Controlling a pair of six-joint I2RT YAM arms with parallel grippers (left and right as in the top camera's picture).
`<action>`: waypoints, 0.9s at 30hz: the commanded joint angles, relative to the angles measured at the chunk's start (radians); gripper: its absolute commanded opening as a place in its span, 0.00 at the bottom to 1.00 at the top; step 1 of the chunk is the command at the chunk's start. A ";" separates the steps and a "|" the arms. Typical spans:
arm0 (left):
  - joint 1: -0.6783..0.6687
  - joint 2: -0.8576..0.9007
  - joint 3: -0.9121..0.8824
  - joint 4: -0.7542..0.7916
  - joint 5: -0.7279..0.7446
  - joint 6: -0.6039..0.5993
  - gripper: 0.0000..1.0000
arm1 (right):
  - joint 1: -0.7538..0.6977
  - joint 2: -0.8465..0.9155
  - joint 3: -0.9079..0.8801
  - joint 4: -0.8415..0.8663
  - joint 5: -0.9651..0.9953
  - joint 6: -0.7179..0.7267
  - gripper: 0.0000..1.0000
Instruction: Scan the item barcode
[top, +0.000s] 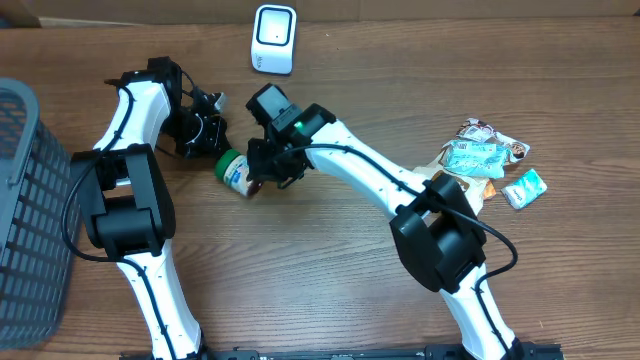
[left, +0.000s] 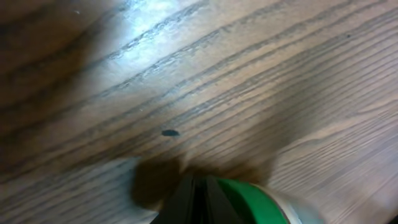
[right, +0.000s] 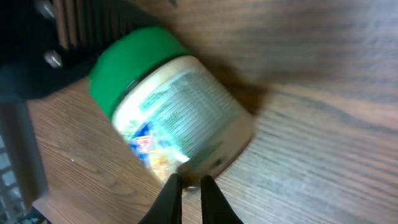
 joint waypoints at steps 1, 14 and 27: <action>0.005 0.008 -0.006 -0.012 0.020 0.022 0.04 | 0.011 0.034 0.006 -0.004 -0.002 0.004 0.08; 0.005 -0.062 0.068 -0.084 0.065 0.022 0.04 | 0.011 0.035 -0.063 0.015 0.034 0.019 0.08; 0.010 -0.195 0.089 -0.161 -0.028 0.015 0.04 | 0.001 0.029 -0.058 0.040 0.006 -0.034 0.08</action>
